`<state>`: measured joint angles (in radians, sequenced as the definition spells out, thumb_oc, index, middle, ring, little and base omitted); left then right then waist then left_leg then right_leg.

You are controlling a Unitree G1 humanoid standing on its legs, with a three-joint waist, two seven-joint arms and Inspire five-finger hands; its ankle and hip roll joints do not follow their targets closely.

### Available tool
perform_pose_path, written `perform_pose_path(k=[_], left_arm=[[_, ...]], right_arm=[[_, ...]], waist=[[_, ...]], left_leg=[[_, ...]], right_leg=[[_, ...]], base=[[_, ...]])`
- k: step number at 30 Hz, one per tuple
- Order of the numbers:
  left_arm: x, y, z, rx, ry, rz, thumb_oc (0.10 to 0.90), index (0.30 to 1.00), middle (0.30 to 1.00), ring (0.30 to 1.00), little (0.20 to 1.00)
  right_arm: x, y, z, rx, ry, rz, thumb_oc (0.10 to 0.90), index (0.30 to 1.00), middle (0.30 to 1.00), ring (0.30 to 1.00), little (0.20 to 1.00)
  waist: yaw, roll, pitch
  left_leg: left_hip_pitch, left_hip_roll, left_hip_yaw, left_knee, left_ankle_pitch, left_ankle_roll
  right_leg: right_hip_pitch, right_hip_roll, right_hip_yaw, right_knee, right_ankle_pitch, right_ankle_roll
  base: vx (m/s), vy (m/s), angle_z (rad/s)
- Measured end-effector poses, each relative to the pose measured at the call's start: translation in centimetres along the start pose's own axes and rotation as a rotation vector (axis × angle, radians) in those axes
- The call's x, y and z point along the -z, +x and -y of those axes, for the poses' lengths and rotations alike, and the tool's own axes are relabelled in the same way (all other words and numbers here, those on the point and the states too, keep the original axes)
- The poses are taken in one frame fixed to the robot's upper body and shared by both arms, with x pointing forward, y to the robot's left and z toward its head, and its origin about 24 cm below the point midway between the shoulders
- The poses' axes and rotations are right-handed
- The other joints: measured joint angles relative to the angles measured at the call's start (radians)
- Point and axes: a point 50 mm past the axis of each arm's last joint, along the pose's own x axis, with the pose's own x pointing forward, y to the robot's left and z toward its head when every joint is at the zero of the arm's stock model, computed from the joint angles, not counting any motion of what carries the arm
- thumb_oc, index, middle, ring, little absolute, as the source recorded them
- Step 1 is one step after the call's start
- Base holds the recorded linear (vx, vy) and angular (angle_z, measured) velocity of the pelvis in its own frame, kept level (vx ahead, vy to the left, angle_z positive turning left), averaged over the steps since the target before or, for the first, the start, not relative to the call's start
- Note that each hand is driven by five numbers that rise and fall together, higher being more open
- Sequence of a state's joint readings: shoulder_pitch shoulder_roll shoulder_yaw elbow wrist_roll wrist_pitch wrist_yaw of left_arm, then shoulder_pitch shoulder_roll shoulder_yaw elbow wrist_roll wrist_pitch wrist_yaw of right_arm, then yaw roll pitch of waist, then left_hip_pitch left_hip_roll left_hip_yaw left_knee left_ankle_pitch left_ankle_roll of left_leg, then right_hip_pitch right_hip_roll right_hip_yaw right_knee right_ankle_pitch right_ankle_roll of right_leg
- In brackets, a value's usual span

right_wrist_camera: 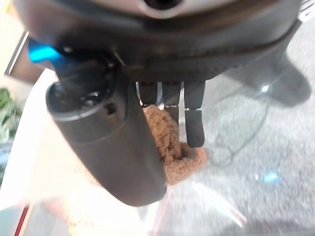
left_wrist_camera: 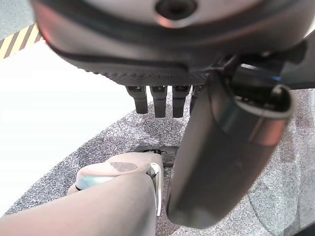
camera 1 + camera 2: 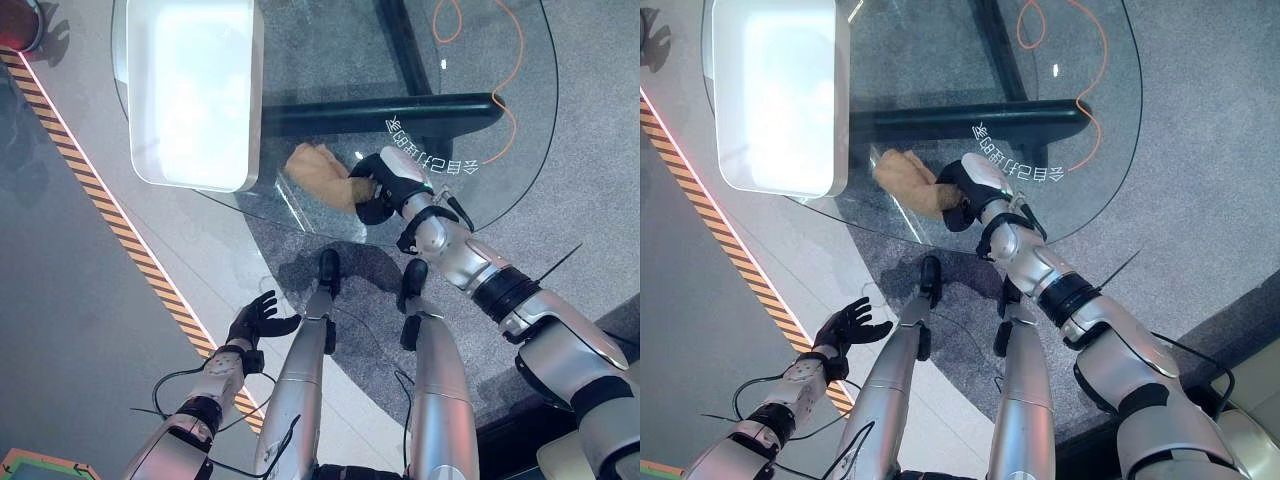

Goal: Wipe the table with a cloth and put it in the basket.

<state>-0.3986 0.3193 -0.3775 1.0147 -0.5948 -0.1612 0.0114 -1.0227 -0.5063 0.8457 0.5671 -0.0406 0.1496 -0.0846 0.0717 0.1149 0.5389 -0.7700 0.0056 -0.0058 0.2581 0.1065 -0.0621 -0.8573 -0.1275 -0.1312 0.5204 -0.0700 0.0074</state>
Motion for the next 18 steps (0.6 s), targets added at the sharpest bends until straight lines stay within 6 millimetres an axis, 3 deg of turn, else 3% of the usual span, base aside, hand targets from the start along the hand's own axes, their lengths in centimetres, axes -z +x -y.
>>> perform_pose_path(k=[4, 9, 18], left_arm=[[-0.2, 0.1, 0.1, 0.001, 0.000, 0.005, 0.800, 0.900, 0.900, 0.900, 0.900], [-0.4, 0.1, 0.0, -0.003, -0.027, 0.011, 0.800, 0.900, 0.900, 0.900, 0.900], [-2.4, 0.3, -0.9, -0.095, -0.297, 0.113, 0.800, 0.900, 0.900, 0.900, 0.900]], right_arm=[[-0.1, -0.3, -1.8, -0.070, -0.013, 0.015, 0.100, 0.300, 0.300, 0.300, 0.200], [0.0, -0.4, -2.1, -0.074, -0.011, 0.012, 0.100, 0.300, 0.300, 0.300, 0.200], [0.4, -0.5, -2.5, -0.032, 0.009, -0.002, 0.100, 0.300, 0.300, 0.300, 0.200]], waist=[[0.000, 0.000, 0.000], [0.002, 0.000, 0.000], [0.005, 0.000, 0.000]], left_leg=[[0.001, -0.001, 0.000, 0.000, 0.000, 0.000], [0.002, -0.001, 0.000, 0.001, 0.001, -0.001], [0.006, -0.005, -0.002, 0.003, 0.002, -0.003]], right_leg=[[0.001, -0.001, 0.000, 0.002, 0.000, 0.000], [0.001, -0.001, 0.000, 0.004, 0.000, 0.000], [0.001, -0.006, 0.000, 0.017, -0.004, -0.001]], base=[[0.00, 0.000, 0.00], [0.00, 0.000, 0.00], [0.00, 0.000, 0.00]])
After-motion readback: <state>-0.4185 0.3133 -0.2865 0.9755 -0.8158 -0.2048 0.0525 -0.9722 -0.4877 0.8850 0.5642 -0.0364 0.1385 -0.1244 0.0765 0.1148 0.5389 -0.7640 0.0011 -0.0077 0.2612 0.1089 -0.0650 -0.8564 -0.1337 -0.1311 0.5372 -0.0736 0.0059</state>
